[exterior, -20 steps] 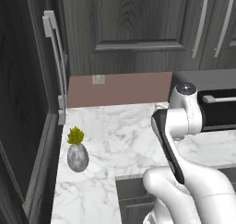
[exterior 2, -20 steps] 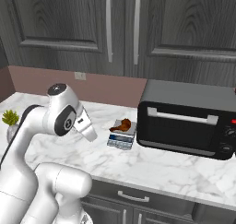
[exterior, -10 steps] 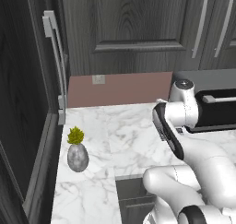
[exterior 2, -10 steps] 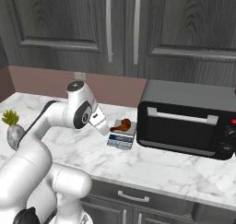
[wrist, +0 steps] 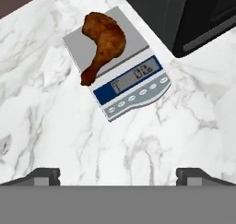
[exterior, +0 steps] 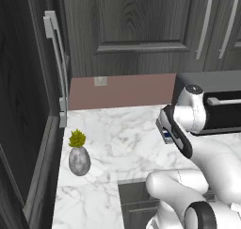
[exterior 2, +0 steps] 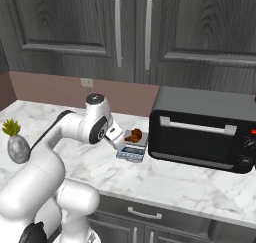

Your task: Take the chicken drumstick from the fridge and place it on the digital scale on the counter by the fridge. Wait a few seconds for a reading, then move it to the plate on the dining counter.

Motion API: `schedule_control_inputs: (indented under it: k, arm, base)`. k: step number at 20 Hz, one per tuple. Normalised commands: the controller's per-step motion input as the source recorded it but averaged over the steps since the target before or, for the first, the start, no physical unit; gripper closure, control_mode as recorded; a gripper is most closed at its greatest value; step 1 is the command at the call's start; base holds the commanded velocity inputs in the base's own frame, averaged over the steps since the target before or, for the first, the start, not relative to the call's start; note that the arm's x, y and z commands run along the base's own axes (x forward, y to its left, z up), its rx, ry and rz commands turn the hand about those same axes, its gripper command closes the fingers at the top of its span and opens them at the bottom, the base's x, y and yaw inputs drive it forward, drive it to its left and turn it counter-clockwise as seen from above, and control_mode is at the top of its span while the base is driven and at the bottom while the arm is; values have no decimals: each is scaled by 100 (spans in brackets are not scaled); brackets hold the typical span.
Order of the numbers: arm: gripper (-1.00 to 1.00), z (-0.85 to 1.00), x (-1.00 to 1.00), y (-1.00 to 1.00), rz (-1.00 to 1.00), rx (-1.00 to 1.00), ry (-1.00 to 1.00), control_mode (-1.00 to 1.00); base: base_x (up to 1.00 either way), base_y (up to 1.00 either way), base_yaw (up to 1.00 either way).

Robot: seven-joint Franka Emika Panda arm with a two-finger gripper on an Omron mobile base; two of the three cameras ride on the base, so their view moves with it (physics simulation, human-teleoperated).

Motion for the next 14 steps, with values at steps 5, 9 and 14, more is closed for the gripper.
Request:
schedule_control_inputs:
  k: [5,9,14]
  arm:
    - [-100,-14,36,0,6,1,0,-100]
    - [-100,-10,62,0,0,0,0,-100]
    - [-100,-21,70,0,-5,0,1,-100]
  base:
    - [0,0,0]
    - [0,0,0]
    - [0,0,0]
